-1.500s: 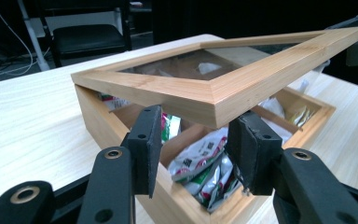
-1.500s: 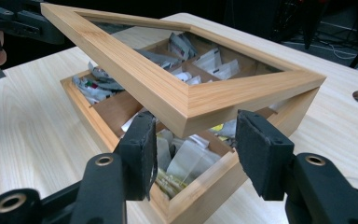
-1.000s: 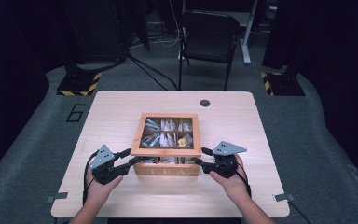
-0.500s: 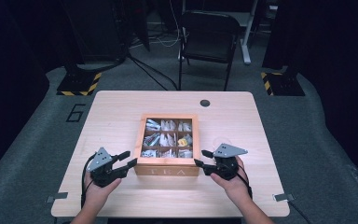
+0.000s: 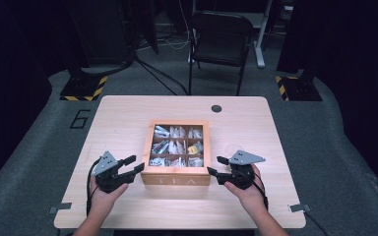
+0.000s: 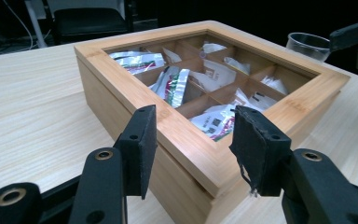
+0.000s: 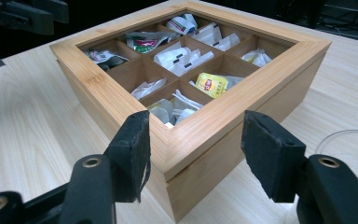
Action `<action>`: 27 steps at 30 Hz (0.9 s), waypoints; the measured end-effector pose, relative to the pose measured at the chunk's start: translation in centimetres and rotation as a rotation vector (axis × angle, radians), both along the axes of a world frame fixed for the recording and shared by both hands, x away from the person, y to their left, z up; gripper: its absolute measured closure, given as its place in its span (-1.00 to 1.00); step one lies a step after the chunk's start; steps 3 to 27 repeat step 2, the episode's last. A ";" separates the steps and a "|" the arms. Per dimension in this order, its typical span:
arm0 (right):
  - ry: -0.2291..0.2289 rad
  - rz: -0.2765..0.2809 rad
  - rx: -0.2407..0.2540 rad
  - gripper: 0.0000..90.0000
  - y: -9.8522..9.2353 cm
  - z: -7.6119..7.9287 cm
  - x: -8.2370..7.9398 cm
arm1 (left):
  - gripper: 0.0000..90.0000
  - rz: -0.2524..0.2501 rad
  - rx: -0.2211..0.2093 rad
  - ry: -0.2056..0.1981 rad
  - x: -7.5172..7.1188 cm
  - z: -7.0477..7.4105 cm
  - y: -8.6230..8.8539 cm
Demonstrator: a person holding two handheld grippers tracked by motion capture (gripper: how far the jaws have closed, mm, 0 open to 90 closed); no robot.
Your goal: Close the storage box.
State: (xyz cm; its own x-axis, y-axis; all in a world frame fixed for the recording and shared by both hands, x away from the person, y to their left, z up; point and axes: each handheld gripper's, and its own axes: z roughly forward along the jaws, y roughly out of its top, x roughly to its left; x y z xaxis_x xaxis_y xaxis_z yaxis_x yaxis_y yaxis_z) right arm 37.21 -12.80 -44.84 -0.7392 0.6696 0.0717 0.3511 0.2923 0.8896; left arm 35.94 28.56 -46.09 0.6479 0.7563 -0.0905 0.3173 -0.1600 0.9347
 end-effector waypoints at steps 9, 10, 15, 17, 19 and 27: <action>-0.016 -0.007 -0.010 -0.10 0.0 0.0 0.0 | 0.11 0.003 0.000 0.002 0.1 -0.1 0.0; -0.016 -0.007 -0.010 -0.10 0.0 0.0 0.0 | 0.11 0.003 0.000 0.002 0.1 -0.1 0.0; -0.016 -0.007 -0.010 -0.10 0.0 0.0 0.0 | 0.11 0.003 0.000 0.002 0.1 -0.1 0.0; -0.016 -0.007 -0.010 -0.10 0.0 0.0 0.0 | 0.11 0.003 0.000 0.002 0.1 -0.1 0.0; -0.016 -0.007 -0.010 -0.10 0.0 0.0 0.0 | 0.11 0.003 0.000 0.002 0.1 -0.1 0.0; -0.016 -0.007 -0.010 -0.10 0.0 0.0 0.0 | 0.11 0.003 0.000 0.002 0.1 -0.1 0.0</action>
